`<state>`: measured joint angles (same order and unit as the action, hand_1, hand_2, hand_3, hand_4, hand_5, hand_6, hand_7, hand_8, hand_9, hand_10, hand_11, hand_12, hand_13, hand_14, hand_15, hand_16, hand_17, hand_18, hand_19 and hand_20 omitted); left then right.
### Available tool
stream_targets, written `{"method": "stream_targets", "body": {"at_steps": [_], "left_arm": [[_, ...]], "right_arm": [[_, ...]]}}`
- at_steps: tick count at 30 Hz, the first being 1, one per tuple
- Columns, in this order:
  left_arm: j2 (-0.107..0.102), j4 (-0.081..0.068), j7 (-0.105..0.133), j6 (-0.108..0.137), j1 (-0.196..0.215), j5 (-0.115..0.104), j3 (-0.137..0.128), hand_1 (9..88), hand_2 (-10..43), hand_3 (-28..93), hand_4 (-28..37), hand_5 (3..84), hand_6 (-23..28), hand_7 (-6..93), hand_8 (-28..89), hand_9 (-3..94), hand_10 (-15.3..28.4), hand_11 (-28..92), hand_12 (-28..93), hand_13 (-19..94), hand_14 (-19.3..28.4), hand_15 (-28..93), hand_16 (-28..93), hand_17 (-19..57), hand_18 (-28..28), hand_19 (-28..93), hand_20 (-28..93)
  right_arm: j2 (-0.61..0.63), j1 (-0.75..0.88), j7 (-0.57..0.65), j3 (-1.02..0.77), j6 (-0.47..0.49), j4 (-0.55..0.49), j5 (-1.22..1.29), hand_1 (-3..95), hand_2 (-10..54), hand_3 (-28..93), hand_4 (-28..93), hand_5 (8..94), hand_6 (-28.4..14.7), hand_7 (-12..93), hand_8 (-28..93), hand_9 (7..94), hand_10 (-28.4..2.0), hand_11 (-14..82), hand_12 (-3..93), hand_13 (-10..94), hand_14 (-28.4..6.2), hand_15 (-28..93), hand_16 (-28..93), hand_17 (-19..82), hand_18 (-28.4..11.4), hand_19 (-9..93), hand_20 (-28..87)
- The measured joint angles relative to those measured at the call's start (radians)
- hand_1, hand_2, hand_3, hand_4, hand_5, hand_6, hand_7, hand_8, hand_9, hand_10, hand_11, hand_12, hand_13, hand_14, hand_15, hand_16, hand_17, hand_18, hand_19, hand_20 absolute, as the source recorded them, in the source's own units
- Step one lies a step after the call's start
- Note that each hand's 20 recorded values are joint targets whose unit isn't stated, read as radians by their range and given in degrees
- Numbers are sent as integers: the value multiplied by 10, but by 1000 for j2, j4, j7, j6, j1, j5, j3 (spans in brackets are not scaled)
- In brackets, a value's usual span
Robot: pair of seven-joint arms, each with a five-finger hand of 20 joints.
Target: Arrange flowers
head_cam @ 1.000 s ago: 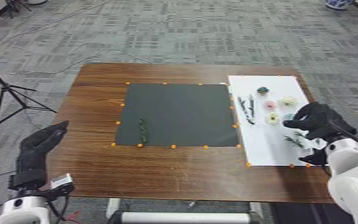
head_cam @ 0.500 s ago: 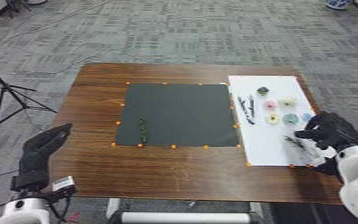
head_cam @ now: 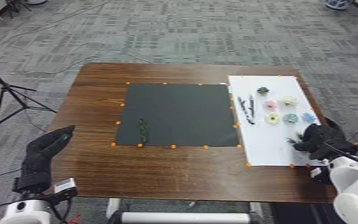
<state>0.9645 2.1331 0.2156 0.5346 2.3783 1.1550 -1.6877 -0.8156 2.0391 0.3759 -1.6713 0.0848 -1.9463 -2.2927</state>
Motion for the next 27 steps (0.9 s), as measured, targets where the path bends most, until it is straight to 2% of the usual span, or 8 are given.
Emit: {"method": "stream_targets", "body": {"at_steps": [5,15,23,27], "left_arm": [[1,1,-2,-1,0,1,0,311,-27,683,-236,517,-18,171,-112,440,129,179,88,353,140,129,-8,44,112,102,144],[2,1,-2,-2,-1,-2,0,312,-26,681,-235,517,-17,171,-111,441,131,180,88,353,140,130,-8,44,111,101,144],[1,3,-2,-3,-1,-12,-4,308,-23,681,-235,516,-14,167,-110,441,131,178,88,353,140,130,-9,44,111,102,144],[0,6,0,-3,0,-20,-10,307,-23,683,-236,516,-14,167,-109,441,130,178,88,353,140,130,-9,44,111,102,144]], "right_arm": [[13,-26,7,28,-12,11,26,649,-95,513,-125,693,-18,281,249,908,-91,246,386,930,-35,473,351,656,-95,916,359],[40,-68,13,56,-31,6,181,659,-95,524,-115,716,-25,290,242,922,-94,263,360,937,-26,501,325,693,-76,909,351],[44,-178,36,55,-54,-76,350,667,-95,521,-91,721,-35,299,238,931,-93,266,355,937,-23,529,287,719,-57,902,344],[35,-286,62,105,-41,-109,523,673,-95,513,-84,723,-40,299,237,933,-98,264,352,937,-24,533,274,729,-49,895,339]]}}
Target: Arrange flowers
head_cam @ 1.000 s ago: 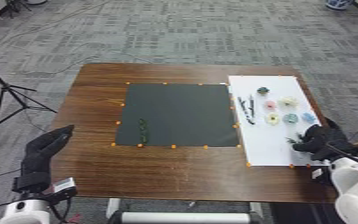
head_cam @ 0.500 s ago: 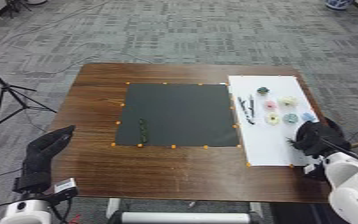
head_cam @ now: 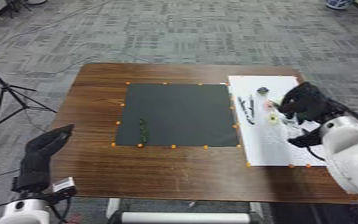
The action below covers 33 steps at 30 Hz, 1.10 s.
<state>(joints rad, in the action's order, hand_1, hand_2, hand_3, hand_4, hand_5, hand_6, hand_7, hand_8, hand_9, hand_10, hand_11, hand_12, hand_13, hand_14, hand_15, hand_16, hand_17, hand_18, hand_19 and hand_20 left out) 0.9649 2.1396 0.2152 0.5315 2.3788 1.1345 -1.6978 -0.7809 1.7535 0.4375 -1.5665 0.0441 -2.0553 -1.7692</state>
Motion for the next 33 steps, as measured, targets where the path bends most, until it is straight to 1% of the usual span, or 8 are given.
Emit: {"method": "stream_targets", "body": {"at_steps": [6,13,17,21,23,26,28,33], "left_arm": [[-9,0,0,-1,-6,-6,-6,303,-21,686,-237,517,-14,167,-108,441,130,178,89,354,141,130,-9,44,111,103,144],[-14,0,-1,-5,-14,-8,-12,303,-21,687,-239,517,-15,166,-109,443,131,178,89,354,141,130,-8,44,111,102,144],[-14,-1,-1,-12,-16,-8,-10,303,-21,687,-239,517,-15,167,-109,443,131,178,89,354,141,130,-8,44,111,102,144],[-14,-1,-1,-14,-15,-8,-11,303,-21,688,-239,518,-15,166,-109,443,131,178,89,354,141,131,-8,43,112,103,144],[-14,-1,-1,-15,-14,-8,-11,303,-21,688,-239,518,-15,166,-109,443,131,178,89,354,142,131,-8,43,112,103,144],[-14,-3,-1,-20,-16,-9,-9,303,-21,688,-240,518,-16,167,-108,443,131,178,89,354,141,131,-8,43,112,103,144],[-14,-8,-3,-28,-24,-7,-2,304,-21,687,-240,519,-15,167,-109,444,132,178,89,354,141,131,-8,44,111,102,144],[-15,-17,-8,-40,-44,-5,9,304,-22,688,-239,519,-16,168,-110,443,131,178,89,354,141,130,-9,44,111,101,144]], "right_arm": [[-44,-164,43,143,86,1,263,673,-95,512,-78,726,-43,303,237,935,-100,260,352,937,-27,534,263,733,-47,890,338],[-151,-271,18,323,76,35,178,669,-95,520,-79,725,-43,308,235,937,-100,258,350,937,-28,537,254,735,-47,888,338],[-220,-331,7,432,13,98,141,668,-95,522,-81,724,-44,311,233,937,-102,259,347,937,-28,537,252,737,-47,885,339],[-233,-380,-13,561,-138,132,134,668,-95,523,-82,724,-44,313,232,937,-102,259,343,937,-29,534,249,738,-46,883,338],[-240,-384,-33,591,-184,144,79,667,-95,524,-82,723,-44,316,231,937,-102,258,341,937,-29,532,248,739,-46,881,337],[-281,-385,-66,605,-197,193,-75,666,-95,526,-83,723,-44,319,229,937,-104,257,339,937,-29,532,246,738,-48,880,337],[-324,-388,-77,611,-200,243,-158,665,-95,527,-83,721,-43,323,228,937,-104,255,336,937,-29,531,246,739,-48,879,337],[-424,-386,-97,625,-231,323,-208,664,-95,530,-84,719,-43,330,222,937,-104,251,331,937,-30,529,245,741,-49,877,337]]}}
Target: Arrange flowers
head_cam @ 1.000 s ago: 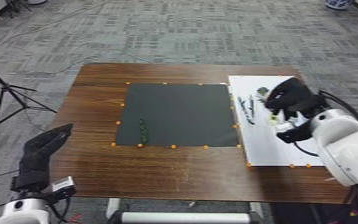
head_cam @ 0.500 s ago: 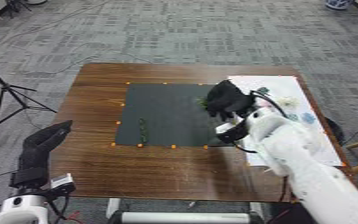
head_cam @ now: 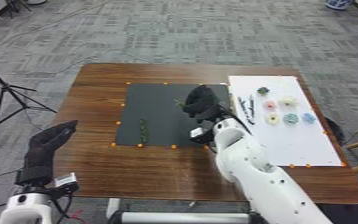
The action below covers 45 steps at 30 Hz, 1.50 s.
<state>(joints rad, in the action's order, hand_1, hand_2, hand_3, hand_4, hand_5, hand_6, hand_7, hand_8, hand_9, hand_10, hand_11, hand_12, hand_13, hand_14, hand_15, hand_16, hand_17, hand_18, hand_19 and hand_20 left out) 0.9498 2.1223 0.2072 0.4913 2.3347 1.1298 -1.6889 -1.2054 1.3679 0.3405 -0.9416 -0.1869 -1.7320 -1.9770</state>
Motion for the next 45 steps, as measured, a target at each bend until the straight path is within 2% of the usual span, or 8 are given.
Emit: {"method": "stream_targets", "body": {"at_steps": [11,26,31,34,37,39,42,45], "left_arm": [[-2,-4,-1,-8,-7,0,13,303,-24,689,-238,517,-16,167,-109,441,130,176,89,354,141,130,-8,44,111,101,144],[-2,-7,-6,-30,-12,1,15,300,-31,690,-234,511,-12,161,-106,434,129,173,89,349,141,126,-7,42,111,98,143],[-2,-7,-10,-36,-13,2,15,299,-32,690,-233,509,-12,160,-105,433,128,173,90,349,141,125,-7,41,111,98,143],[0,-7,-10,-40,-12,2,15,300,-33,689,-233,508,-14,160,-106,432,129,171,90,349,141,125,-5,41,111,98,144],[0,-7,-10,-42,-11,2,15,300,-35,690,-232,508,-15,162,-106,431,129,171,91,347,140,124,-5,40,111,97,143],[0,-7,-10,-44,-11,3,15,301,-36,689,-232,508,-15,162,-107,431,129,170,91,346,140,123,-4,39,111,97,143],[0,-7,-11,-50,-11,5,14,301,-36,689,-232,508,-16,162,-107,429,128,170,91,345,141,123,-3,39,111,96,144],[1,-7,-12,-52,-11,7,14,301,-37,689,-232,508,-17,163,-107,428,128,169,91,344,142,122,-2,39,112,96,144]], "right_arm": [[-126,1,8,7,26,53,-33,661,-95,531,-84,708,-43,341,218,937,-103,243,324,937,-29,527,242,745,-48,871,336],[-177,-10,73,-4,122,105,-12,623,-95,537,-78,684,-40,348,215,931,-106,180,329,937,-27,500,251,740,-48,859,342],[-191,-19,93,-12,136,113,19,625,-95,509,-68,661,-50,327,212,925,-106,132,334,937,-26,487,261,740,-43,853,344],[-197,-25,105,-16,143,113,48,609,-95,495,-66,646,-58,306,210,913,-117,116,319,937,-27,486,262,740,-42,851,345],[-206,-32,121,-23,147,114,93,582,-95,484,-56,649,-67,266,215,894,-129,146,275,937,-28,482,265,740,-42,847,349],[-213,-37,129,-29,150,114,122,531,-95,539,-77,648,-75,242,186,881,-138,167,240,937,-29,480,267,740,-41,845,351],[-221,-43,138,-39,162,114,136,459,-95,595,-100,640,-87,230,-32,863,-152,184,191,937,-33,466,272,739,-38,837,355],[-229,-47,144,-55,194,114,136,416,-95,583,-97,635,-96,198,-40,850,-159,177,184,937,-36,454,278,738,-38,833,353]]}}
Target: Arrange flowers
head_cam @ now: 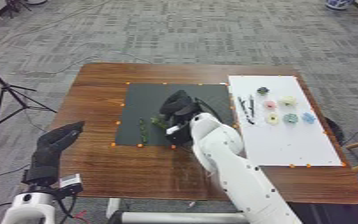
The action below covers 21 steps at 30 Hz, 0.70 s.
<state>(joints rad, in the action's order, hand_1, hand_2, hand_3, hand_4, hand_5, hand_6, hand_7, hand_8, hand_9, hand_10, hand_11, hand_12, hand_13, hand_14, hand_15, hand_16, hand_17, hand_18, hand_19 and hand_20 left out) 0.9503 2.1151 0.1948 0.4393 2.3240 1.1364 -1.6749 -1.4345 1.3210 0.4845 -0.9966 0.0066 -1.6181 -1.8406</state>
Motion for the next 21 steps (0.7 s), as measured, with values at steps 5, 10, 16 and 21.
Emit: {"method": "stream_targets", "body": {"at_steps": [5,10,16,21], "left_arm": [[2,0,-4,-3,0,2,0,302,-37,687,-231,508,-16,162,-106,427,128,169,92,344,142,122,-1,38,112,96,144],[3,0,-5,-7,-1,5,-1,303,-37,685,-232,507,-18,163,-107,427,128,169,92,344,142,123,0,37,112,96,145],[7,6,-5,-6,16,4,-15,304,-38,684,-230,508,-18,163,-107,427,128,169,92,345,143,125,0,37,112,96,145],[8,7,-7,-7,25,6,-17,304,-38,684,-230,509,-18,163,-107,427,128,169,93,345,143,126,0,37,113,96,145]], "right_arm": [[-7,0,1,-33,42,-6,21,380,-95,573,-92,626,-100,177,-30,829,-171,166,181,937,-47,435,292,726,-48,832,355],[36,21,-27,-65,28,-90,54,387,-95,586,-90,622,-80,191,-26,801,-155,178,199,915,-59,422,335,681,-78,864,358],[202,30,-135,-106,-87,-161,-185,387,-95,580,-114,568,-78,308,-34,720,-165,286,300,878,-61,485,350,670,-75,886,341],[289,20,-92,-197,-3,-101,-441,387,-95,583,-129,527,-77,435,-57,713,-153,416,359,872,-58,546,338,670,-77,922,345]]}}
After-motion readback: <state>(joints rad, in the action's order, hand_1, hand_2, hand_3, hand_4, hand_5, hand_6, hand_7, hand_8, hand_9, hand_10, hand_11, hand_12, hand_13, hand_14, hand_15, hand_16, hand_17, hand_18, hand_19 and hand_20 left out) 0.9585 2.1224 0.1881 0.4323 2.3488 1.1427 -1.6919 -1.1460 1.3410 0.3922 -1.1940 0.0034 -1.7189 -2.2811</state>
